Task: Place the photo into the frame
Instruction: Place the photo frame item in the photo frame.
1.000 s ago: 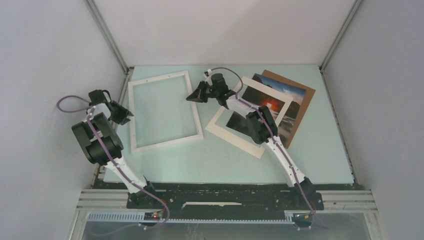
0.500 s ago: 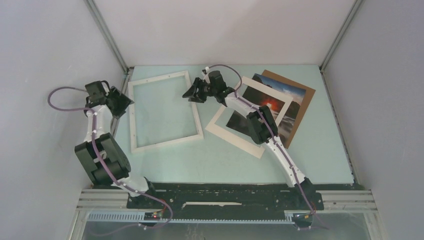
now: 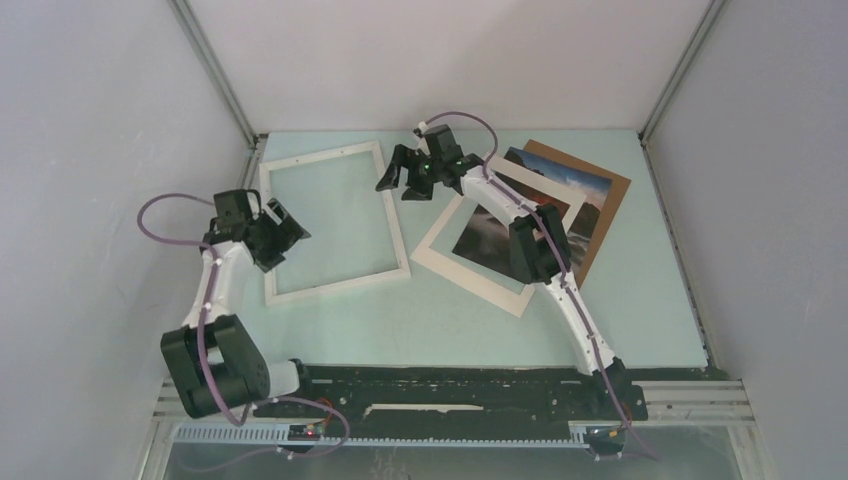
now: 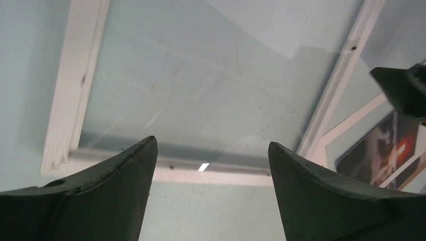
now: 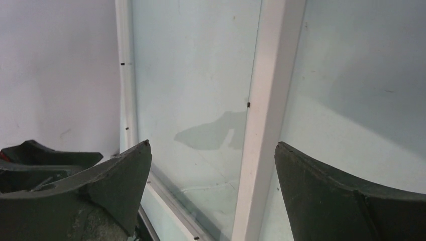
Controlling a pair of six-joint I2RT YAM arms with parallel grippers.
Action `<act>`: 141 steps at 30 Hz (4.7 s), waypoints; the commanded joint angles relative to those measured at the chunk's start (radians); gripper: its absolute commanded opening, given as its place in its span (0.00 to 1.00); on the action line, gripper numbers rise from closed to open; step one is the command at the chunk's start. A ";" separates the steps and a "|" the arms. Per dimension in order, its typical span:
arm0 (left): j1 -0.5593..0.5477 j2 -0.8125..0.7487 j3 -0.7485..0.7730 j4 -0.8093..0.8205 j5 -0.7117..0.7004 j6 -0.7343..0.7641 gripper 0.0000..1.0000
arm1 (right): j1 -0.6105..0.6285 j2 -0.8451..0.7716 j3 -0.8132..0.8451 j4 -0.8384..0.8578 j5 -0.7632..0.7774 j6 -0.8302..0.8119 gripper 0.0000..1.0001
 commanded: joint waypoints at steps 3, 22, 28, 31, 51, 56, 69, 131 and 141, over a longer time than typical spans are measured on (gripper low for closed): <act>-0.024 -0.205 -0.139 -0.132 -0.223 -0.138 0.93 | -0.004 -0.209 -0.098 -0.113 0.041 -0.152 1.00; -0.018 -0.245 -0.320 0.058 -0.131 -0.384 1.00 | 0.009 -0.298 -0.518 0.293 -0.104 -0.074 0.95; -0.016 -0.241 -0.339 0.118 -0.139 -0.385 1.00 | 0.009 -0.277 -0.527 0.316 -0.095 -0.056 0.92; -0.015 -0.198 -0.322 0.130 -0.124 -0.381 1.00 | 0.011 -0.271 -0.530 0.315 -0.083 -0.054 0.92; -0.015 -0.229 -0.354 0.155 -0.111 -0.381 1.00 | 0.009 -0.229 -0.517 0.345 -0.110 -0.019 0.87; -0.017 -0.289 -0.397 0.161 -0.083 -0.414 1.00 | 0.013 -0.229 -0.519 0.351 -0.114 -0.016 0.86; -0.023 -0.224 -0.408 0.218 -0.044 -0.426 1.00 | 0.016 -0.224 -0.517 0.351 -0.122 -0.017 0.86; 0.246 0.393 0.136 0.178 -0.036 -0.106 1.00 | 0.098 -0.328 -0.492 0.132 0.098 -0.232 0.49; 0.245 0.396 0.126 0.186 -0.020 -0.109 1.00 | 0.102 -0.253 -0.455 0.130 0.053 -0.192 0.47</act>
